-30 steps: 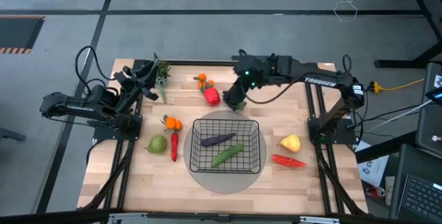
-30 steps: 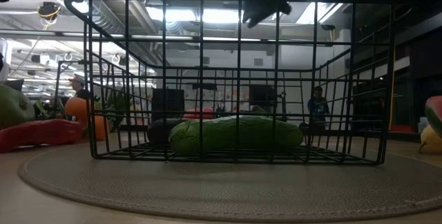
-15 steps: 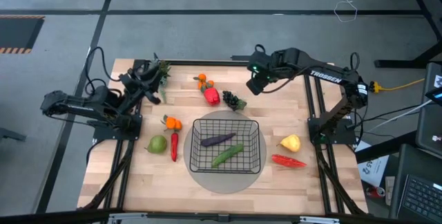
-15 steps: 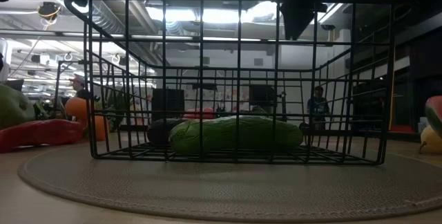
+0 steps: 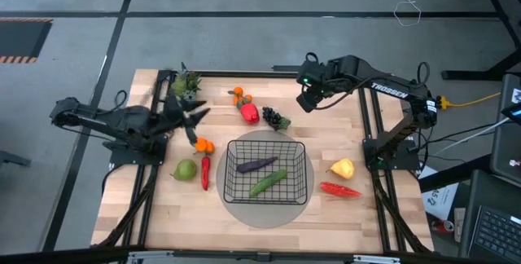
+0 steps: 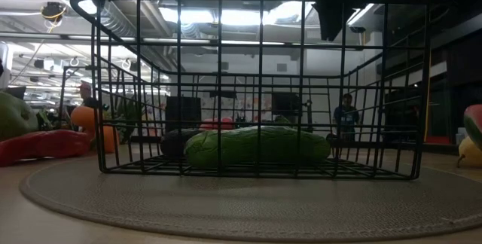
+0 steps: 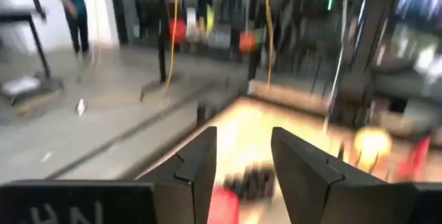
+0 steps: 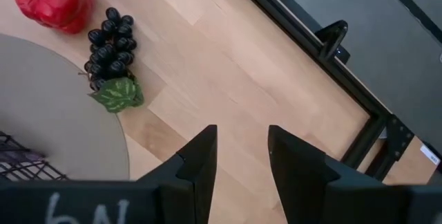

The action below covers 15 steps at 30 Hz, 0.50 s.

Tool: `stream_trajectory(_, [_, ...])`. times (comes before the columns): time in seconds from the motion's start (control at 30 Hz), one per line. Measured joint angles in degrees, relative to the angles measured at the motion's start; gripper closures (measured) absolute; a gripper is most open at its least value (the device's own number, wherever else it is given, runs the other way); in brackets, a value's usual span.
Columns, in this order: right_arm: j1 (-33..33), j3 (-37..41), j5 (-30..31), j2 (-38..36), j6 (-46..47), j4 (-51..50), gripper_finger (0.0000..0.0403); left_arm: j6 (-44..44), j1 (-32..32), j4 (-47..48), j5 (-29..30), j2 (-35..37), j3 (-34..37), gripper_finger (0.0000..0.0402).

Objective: Build produce basket
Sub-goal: Put the bottom orange tangerines into the black wire basket

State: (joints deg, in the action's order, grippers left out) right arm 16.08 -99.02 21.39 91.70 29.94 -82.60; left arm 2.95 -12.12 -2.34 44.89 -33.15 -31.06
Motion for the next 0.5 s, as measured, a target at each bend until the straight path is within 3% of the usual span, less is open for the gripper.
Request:
stream_trajectory(0.3, [0.0, 0.0, 0.02, 0.0, 1.37, 0.01, 0.0272, 13.97, -2.28, 28.34, -4.62, -8.61, -16.86, 0.0268])
stream_trajectory(0.5, [0.0, 0.0, 0.02, 0.0, 2.18, 0.14, 0.0272, 38.2, -2.92, 47.94, -12.57, -9.36, -22.6, 0.0268])
